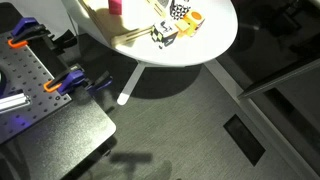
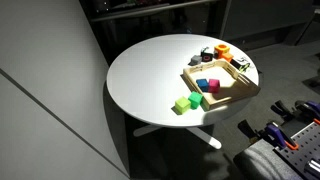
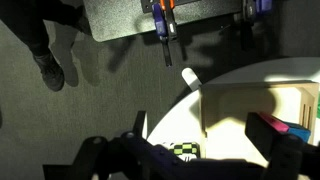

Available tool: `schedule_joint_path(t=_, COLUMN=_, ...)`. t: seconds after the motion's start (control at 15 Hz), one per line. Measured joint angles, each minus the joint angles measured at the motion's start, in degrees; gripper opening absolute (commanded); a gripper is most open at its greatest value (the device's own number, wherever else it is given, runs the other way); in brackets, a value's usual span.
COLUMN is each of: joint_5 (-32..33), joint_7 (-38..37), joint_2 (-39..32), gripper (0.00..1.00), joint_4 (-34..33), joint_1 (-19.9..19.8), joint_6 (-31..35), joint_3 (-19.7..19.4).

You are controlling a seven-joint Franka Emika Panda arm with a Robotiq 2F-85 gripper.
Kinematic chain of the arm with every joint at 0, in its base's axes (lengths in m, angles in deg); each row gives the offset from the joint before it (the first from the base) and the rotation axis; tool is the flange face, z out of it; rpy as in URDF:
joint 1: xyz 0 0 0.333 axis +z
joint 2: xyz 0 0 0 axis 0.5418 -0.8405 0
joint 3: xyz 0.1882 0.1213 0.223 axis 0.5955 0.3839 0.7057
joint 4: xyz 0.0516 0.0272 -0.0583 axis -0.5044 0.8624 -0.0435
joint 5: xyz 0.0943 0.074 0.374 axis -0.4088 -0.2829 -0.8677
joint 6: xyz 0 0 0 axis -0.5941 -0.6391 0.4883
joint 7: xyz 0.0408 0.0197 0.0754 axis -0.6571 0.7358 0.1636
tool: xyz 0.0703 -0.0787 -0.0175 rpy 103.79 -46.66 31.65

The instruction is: Put the pink block on the table

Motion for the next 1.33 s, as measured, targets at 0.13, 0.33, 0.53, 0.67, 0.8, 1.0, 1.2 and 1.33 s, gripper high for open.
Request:
schedule_joint_path(t=0.13, joint_5=0.0, joint_7=0.0, joint_2=0.0, gripper=1.00, joint_4=0.0, joint_1=0.0, joint_6=0.0, joint_3=0.0)
schedule_joint_path(t=0.33, joint_5=0.0, joint_7=0.0, joint_2=-0.3, gripper=1.00, joint_4=0.0, joint_1=0.1, joint_6=0.0, joint_3=0.0)
schedule_joint_path(t=0.53, joint_5=0.0, joint_7=0.2, joint_2=-1.4, gripper=1.00, joint_4=0.0, joint_1=0.4, joint_6=1.6, joint_3=0.0)
schedule_joint_path(t=0.67, joint_5=0.2, joint_7=0.5, joint_2=-2.6, gripper=1.00, joint_4=0.0, joint_1=1.0, joint_6=4.1, joint_3=0.1)
schedule_joint_path(t=0.8, joint_5=0.7, joint_7=1.1, joint_2=-4.1, gripper=1.00, joint_4=0.0, joint_1=1.9, joint_6=7.2, joint_3=0.4)
schedule_joint_path(t=1.0, joint_5=1.2, joint_7=2.4, joint_2=-6.8, gripper=1.00, joint_4=-0.1, joint_1=3.6, joint_6=12.3, joint_3=0.8)
schedule_joint_path(t=1.2, joint_5=1.2, joint_7=5.4, joint_2=-9.8, gripper=1.00, joint_4=-0.4, joint_1=5.3, joint_6=17.9, joint_3=0.9)
schedule_joint_path(t=1.33, joint_5=1.1, joint_7=8.1, joint_2=-11.9, gripper=1.00, joint_4=-0.7, joint_1=6.5, joint_6=21.7, joint_3=0.8)
